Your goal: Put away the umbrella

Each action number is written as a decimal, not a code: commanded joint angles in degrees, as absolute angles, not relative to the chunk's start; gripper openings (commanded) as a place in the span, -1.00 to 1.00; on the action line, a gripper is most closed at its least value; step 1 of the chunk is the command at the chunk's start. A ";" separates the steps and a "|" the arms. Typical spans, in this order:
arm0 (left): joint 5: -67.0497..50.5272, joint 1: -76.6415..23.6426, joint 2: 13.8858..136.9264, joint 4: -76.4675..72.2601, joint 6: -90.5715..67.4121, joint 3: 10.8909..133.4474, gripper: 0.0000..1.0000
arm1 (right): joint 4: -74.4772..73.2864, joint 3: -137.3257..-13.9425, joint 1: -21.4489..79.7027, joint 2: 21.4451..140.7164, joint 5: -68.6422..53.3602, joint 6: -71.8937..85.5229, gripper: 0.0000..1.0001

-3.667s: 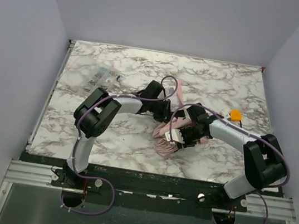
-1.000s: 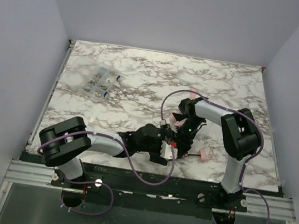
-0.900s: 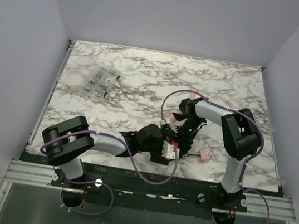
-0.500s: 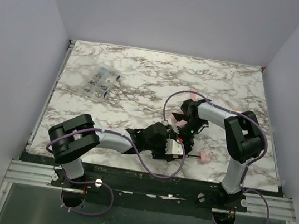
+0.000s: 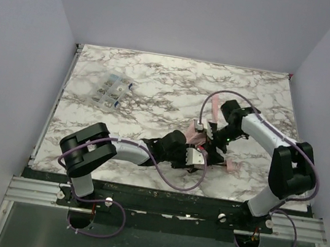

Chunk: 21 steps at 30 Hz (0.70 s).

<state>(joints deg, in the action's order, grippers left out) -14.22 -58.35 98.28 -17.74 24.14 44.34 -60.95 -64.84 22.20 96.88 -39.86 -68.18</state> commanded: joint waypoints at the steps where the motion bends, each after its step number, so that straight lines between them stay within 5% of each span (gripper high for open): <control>1: -16.93 -56.37 101.76 -8.56 22.39 40.20 -0.27 | -58.39 -66.46 15.17 88.57 -47.87 -70.02 0.65; 6: -18.29 -55.30 101.65 -9.03 23.52 39.74 -0.27 | -49.64 -59.62 12.66 82.53 -50.63 -72.16 0.99; 12: -21.16 -54.07 101.54 -10.98 24.33 39.03 -0.26 | -46.56 -51.13 12.73 78.99 -61.07 -91.64 0.99; 21: -23.72 -52.91 102.90 -11.93 24.31 39.55 -0.26 | -27.06 -48.25 18.60 82.69 -51.71 -81.22 1.00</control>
